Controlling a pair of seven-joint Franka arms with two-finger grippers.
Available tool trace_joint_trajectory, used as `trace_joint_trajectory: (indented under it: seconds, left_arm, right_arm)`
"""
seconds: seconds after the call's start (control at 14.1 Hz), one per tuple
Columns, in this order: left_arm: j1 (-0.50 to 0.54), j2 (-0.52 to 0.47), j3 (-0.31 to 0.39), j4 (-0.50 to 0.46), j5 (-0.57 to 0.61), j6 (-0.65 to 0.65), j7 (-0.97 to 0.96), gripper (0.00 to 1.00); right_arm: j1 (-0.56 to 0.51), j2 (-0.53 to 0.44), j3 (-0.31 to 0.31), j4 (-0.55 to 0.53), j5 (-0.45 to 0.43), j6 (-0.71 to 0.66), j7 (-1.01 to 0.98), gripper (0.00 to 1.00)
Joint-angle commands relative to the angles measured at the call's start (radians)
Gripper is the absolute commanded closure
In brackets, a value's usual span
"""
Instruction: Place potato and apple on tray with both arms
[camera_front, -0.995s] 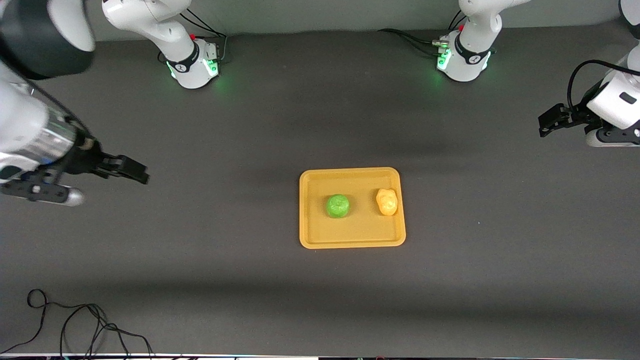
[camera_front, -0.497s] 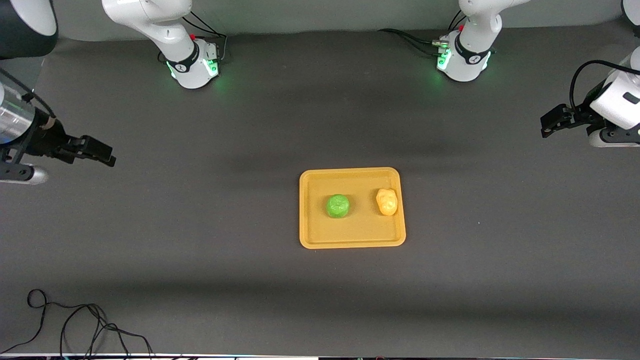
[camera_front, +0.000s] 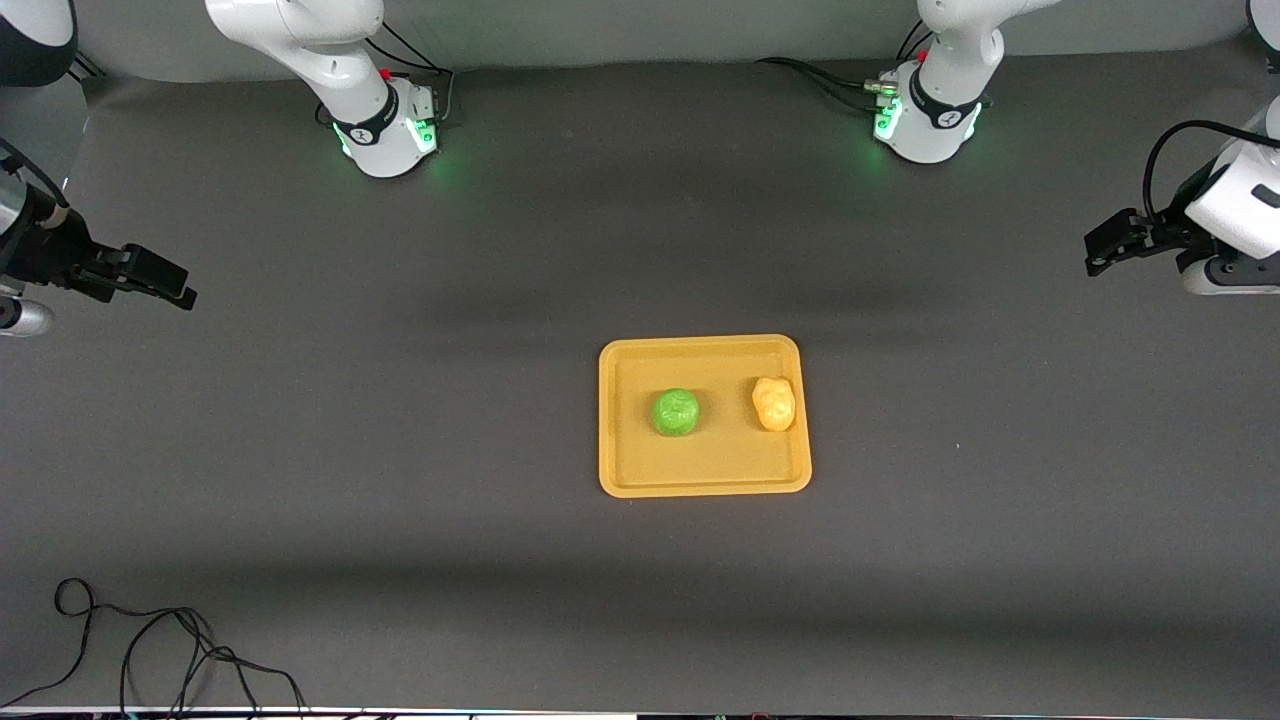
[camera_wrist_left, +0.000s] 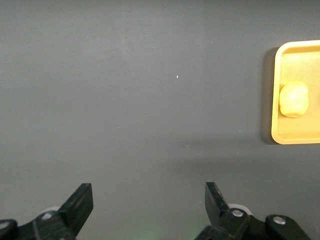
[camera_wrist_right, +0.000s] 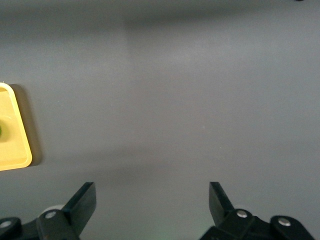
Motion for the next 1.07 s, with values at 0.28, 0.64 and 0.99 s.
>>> trace_joint_trajectory:
  seconds: [0.28,0.64,0.99]
  left_arm:
    - [0.004,-0.038,0.009,-0.028,-0.042,0.017,0.016,0.0]
    - [0.004,-0.039,0.022,-0.027,-0.042,0.04,0.016,0.0]
    - [0.0,-0.038,0.022,-0.033,-0.042,0.069,0.015,0.0]
  right_arm:
    - [0.024,-0.008,-0.021,-0.016,0.024,0.019,-0.016,0.0]
    - [0.028,-0.01,-0.02,-0.003,0.021,0.013,-0.008,0.0]
    - [0.027,-0.008,-0.021,-0.005,0.016,0.015,-0.016,0.0]
